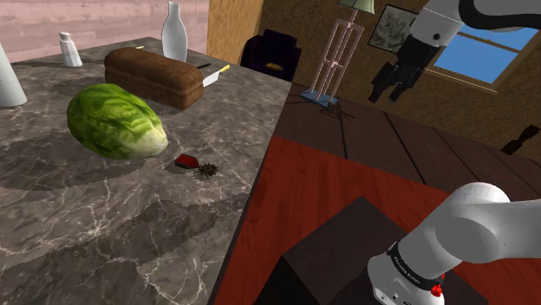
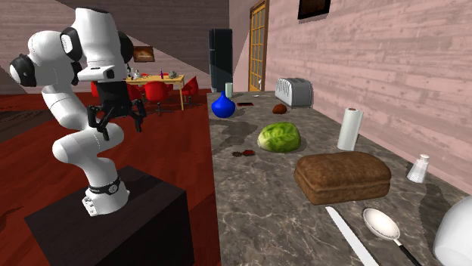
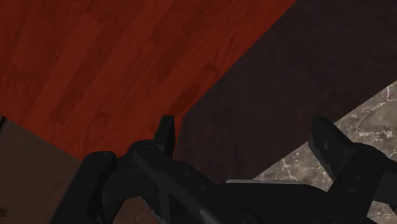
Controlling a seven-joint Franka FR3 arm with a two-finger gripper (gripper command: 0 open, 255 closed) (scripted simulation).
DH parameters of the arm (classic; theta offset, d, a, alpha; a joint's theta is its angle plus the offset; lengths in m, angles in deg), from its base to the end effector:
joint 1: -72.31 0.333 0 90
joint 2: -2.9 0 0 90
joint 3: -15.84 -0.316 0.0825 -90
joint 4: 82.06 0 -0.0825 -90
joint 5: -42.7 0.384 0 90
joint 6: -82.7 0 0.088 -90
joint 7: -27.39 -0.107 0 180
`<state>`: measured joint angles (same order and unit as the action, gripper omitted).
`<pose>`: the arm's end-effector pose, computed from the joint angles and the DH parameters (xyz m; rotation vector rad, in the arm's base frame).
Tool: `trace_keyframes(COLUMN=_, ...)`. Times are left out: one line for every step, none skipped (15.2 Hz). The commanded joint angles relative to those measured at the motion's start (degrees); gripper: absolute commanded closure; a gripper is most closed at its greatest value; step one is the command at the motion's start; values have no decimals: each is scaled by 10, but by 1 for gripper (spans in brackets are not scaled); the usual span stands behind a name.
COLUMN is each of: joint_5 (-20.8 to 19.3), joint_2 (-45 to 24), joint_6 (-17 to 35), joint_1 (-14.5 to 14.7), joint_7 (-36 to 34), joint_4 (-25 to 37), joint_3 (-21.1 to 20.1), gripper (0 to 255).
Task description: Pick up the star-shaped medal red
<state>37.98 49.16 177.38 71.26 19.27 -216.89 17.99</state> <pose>0.3085 -0.0293 0.6060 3.0738 -0.2853 0.1681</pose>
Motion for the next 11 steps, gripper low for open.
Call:
trace_keyframes(joint_5=0, joint_2=0, joint_6=0, joint_1=0, joint_7=0, joint_4=0, joint_3=0, gripper=0)
trace_keyframes(joint_5=7, joint_2=-9, joint_6=10, joint_1=5, joint_7=-9, joint_4=-3, joint_3=-8, gripper=0)
trace_keyframes(joint_5=15, joint_2=-18, joint_6=19, joint_1=10, joint_7=-18, joint_4=-5, joint_3=-17, gripper=0)
trace_keyframes(joint_5=22, joint_2=-27, joint_6=29, joint_1=14, joint_7=-27, joint_4=-6, joint_3=-25, gripper=0)
trace_keyframes(joint_5=28, joint_2=-38, joint_6=39, joint_1=19, joint_7=-36, joint_4=-7, joint_3=-34, gripper=0)
trace_keyframes(joint_5=35, joint_2=-48, joint_6=48, joint_1=24, joint_7=-44, joint_4=-7, joint_3=-42, gripper=0)
trace_keyframes(joint_5=42, joint_2=-60, joint_6=58, joint_1=28, joint_7=-53, joint_4=-7, joint_3=-51, gripper=0)
trace_keyframes(joint_5=48, joint_2=-71, joint_6=68, joint_1=33, joint_7=-61, joint_4=-6, joint_3=-59, gripper=0)
trace_keyframes(joint_5=54, joint_2=-84, joint_6=78, joint_1=37, joint_7=-70, joint_4=-5, joint_3=-67, gripper=0)
trace_keyframes(joint_5=59, joint_2=-96, joint_6=88, joint_1=42, joint_7=-78, joint_4=-2, joint_3=-76, gripper=0)
trace_keyframes(joint_5=65, joint_2=-109, joint_6=97, joint_1=46, joint_7=-86, joint_4=0, joint_3=-84, gripper=0)
